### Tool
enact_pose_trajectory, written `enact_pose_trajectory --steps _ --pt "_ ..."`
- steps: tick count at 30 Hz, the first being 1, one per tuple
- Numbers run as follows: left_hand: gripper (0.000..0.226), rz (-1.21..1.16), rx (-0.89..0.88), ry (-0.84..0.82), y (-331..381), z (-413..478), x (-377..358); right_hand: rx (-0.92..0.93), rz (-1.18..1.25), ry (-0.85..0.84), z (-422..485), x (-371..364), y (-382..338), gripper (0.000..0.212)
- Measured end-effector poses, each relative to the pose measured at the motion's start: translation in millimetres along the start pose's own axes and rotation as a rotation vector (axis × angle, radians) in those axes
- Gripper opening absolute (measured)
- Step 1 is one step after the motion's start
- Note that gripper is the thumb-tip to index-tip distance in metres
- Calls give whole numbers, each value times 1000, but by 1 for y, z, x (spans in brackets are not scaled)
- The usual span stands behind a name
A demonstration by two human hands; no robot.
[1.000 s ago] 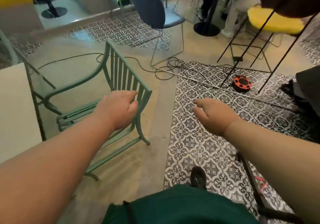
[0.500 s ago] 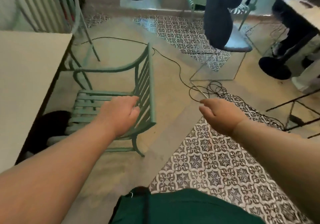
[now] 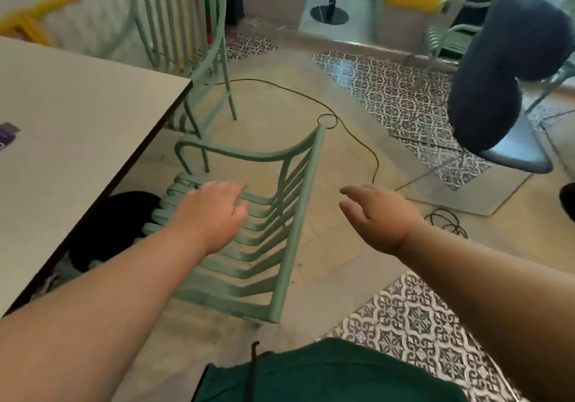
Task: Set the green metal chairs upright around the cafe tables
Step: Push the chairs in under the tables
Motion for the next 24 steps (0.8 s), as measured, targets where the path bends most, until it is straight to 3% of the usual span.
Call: enact_pose_trajectory --steps 4,8,17,20,24 --pt "49 -10 121 29 -1 19 1 116 -20 -50 54 13 17 56" --pt "55 -32 354 69 7 26 -11 292 -47 -88 115 29 27 52" --pt "53 -197 788 92 82 4 -69 669 -253 -184 197 39 51 46" --pt "53 -218 860 68 103 -15 -90 736 -283 -177 207 36 47 40" --pt "70 -188 949 78 101 -29 -97 805 -288 -162 218 30 35 45"
Point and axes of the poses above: each hand's wrist, its own z-axis towards the middle knuckle, its own x-axis out of the back of the hand, y = z × x, the point moved 2 cm from there along z, towards the middle knuckle, and after that the axes turned 2 degrees about -x, right-handed, at the moved point
